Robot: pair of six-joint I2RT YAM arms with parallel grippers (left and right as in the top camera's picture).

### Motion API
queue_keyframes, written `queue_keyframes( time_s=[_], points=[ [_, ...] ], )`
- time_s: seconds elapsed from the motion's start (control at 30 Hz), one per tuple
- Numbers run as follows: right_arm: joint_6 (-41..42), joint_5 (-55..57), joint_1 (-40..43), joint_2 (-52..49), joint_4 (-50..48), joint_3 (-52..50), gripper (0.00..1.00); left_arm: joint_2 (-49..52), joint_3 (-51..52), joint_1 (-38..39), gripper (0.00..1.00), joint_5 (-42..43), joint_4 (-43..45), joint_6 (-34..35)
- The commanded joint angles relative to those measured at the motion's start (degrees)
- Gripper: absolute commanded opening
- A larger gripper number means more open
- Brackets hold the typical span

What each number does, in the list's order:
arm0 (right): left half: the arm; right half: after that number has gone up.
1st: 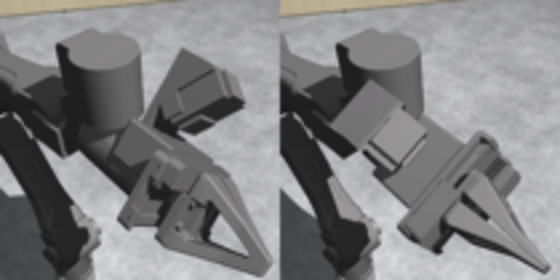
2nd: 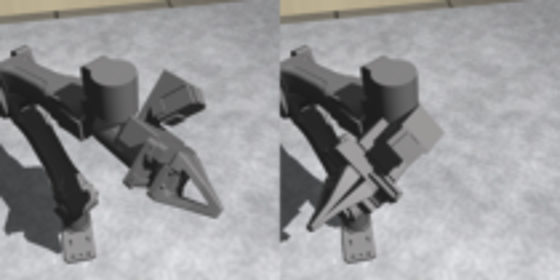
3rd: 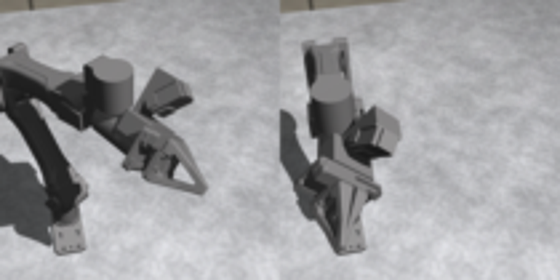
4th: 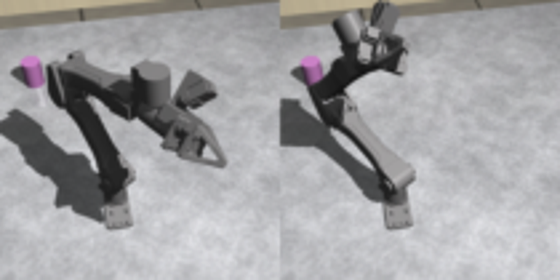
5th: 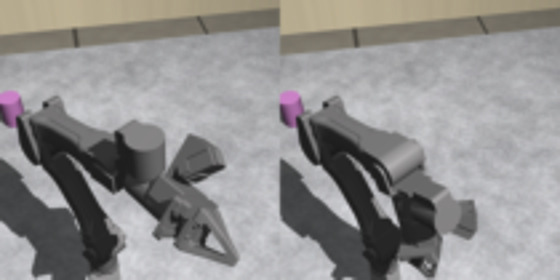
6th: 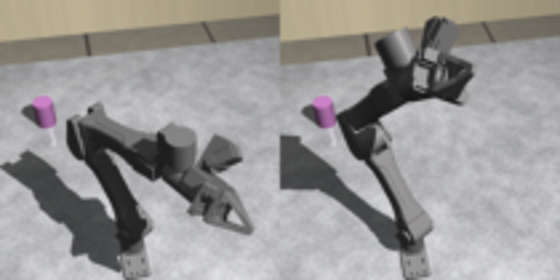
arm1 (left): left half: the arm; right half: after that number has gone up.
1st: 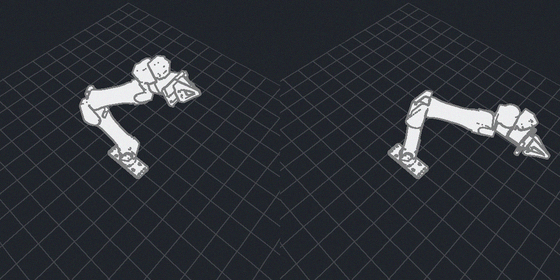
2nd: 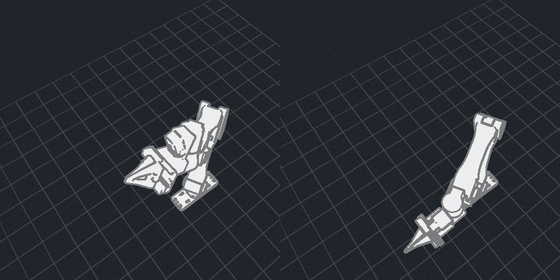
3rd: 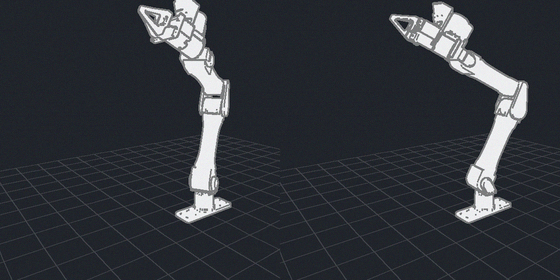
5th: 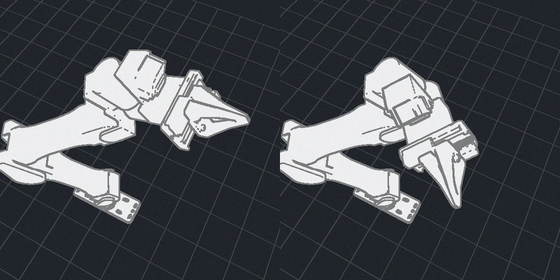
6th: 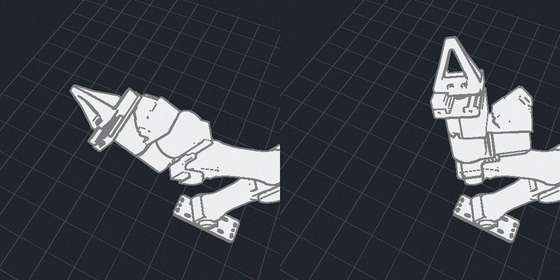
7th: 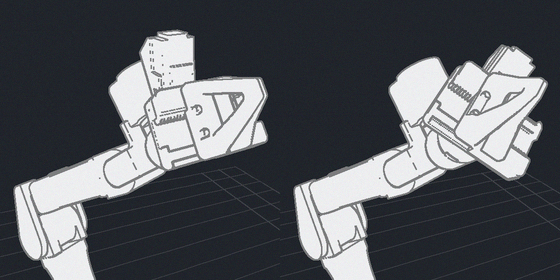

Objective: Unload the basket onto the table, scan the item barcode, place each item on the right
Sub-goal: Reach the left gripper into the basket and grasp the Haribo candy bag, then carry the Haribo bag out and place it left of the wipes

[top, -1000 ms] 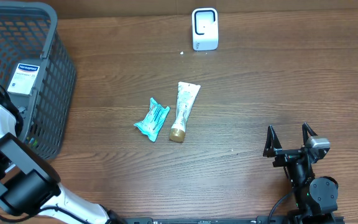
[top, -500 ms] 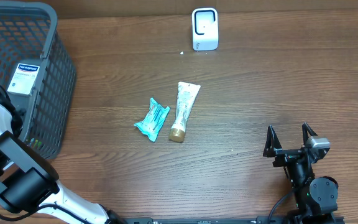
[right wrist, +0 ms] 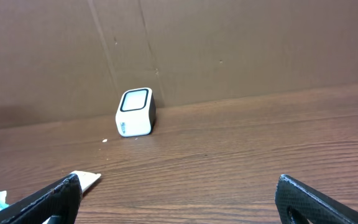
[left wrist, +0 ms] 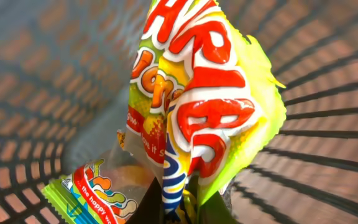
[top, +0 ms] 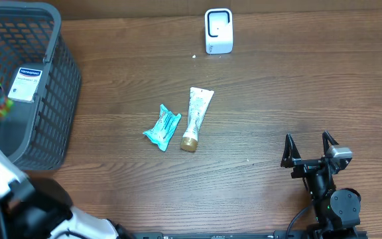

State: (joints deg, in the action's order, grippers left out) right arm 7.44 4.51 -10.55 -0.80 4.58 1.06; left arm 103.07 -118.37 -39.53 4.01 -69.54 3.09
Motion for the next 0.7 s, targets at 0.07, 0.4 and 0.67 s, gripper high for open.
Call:
queue_keyframes(
  time_s=[0.07,0.4,0.67],
  points=[
    [-0.22,0.37,-0.22,0.5,-0.24,-0.59,1.0,-9.75,-4.0,9.31,0.04,4.35,-2.14,1.18],
    [-0.22,0.37,-0.22,0.5,-0.24,-0.59,1.0,-7.48,-0.52,33.9,0.04,-7.5,-12.57,9.33],
    [-0.22,0.37,-0.22,0.5,-0.26,-0.59,1.0,1.25,10.58,42.93,0.04,-9.11,-9.33,11.3]
  ],
)
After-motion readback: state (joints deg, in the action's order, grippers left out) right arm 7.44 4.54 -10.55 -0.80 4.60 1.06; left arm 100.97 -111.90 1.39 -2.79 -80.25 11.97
